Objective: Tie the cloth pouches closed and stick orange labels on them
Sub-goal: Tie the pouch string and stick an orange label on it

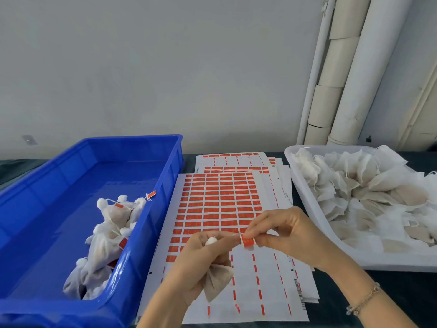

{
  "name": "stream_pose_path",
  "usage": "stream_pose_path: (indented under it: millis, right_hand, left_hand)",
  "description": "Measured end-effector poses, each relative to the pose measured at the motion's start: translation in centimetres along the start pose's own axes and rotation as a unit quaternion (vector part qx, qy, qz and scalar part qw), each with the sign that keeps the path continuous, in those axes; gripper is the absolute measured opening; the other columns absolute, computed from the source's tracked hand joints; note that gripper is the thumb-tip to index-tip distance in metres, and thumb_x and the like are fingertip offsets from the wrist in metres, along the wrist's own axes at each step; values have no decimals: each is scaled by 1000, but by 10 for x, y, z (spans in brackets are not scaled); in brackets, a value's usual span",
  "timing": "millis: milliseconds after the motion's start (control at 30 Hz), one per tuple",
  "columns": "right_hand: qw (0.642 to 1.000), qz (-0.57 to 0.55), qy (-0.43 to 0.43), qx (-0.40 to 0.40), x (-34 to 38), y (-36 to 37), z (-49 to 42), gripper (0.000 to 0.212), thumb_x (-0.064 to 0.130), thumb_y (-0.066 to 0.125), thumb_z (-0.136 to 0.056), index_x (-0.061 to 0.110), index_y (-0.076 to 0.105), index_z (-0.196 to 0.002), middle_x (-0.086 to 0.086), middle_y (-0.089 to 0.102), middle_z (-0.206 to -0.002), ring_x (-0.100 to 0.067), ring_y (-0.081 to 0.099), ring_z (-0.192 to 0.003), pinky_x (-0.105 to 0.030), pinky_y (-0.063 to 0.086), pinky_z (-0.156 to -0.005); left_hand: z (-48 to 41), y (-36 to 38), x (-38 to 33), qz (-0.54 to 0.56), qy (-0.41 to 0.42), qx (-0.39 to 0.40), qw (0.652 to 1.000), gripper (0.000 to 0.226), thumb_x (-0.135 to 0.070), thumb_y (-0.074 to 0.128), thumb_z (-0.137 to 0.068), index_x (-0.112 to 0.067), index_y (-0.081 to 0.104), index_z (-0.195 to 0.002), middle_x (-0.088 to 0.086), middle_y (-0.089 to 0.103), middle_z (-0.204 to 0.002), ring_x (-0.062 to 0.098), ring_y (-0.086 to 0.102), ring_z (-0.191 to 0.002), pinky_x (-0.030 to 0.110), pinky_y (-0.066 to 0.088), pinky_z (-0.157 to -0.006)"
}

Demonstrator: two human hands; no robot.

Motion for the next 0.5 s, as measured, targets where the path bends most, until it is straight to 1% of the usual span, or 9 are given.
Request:
stream_pose_path:
  millis: [133,200,300,400,500]
  right_hand:
    - [999,31,-1,28,2,0,-4,20,29,70,-75,39,76,-91,11,74,-97,-12,66,-103,-22,49,-95]
    - [998,52,-4,32,2,0,-6,21,32,70,-75,41,75,-93,15,73,-97,-10,66,-102,-19,49,-94]
    - [998,63,-14,30,3,1,-5,21,36,70,-75,42,74,-94,16,73,-96,-9,66,-100,-20,50,-92]
    - [998,63,-16,23,1,1,-4,19,36,70,-74,41,75,-92,16,73,-95,-9,66,-100,-22,51,-93]
    - [997,77,-17,11,0,0,-3,17,35,71,-74,36,77,-90,15,73,-93,-9,67,-97,-28,54,-91]
  left_hand:
    - [-3,-4,-1,-9,-11,7,1000,21,-24,70,-82,-21,71,-61,0,45,-51,9,40,-45,24,35,-53]
    - [-3,-5,-2,-14,-7,3,1000,17,-25,70,-82,-17,70,-66,1,44,-52,8,40,-45,23,35,-52]
    - [-4,-7,-1,-14,-3,-3,1000,18,-26,69,-82,-16,69,-68,2,44,-52,8,40,-45,21,37,-49]
    - [-3,-6,-2,-18,0,-3,1000,23,-26,68,-83,-19,68,-61,1,44,-51,8,40,-45,22,36,-51]
    - [-3,-5,-1,-21,-7,-4,1000,33,-26,67,-84,-22,65,-52,2,44,-51,9,39,-46,23,33,-53]
Point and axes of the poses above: each hand's wrist, its own z-axis away from the middle knuckle, its own y-axis out of the palm, x = y × z, the point moved 8 cm from there along -z, towards the middle knuckle
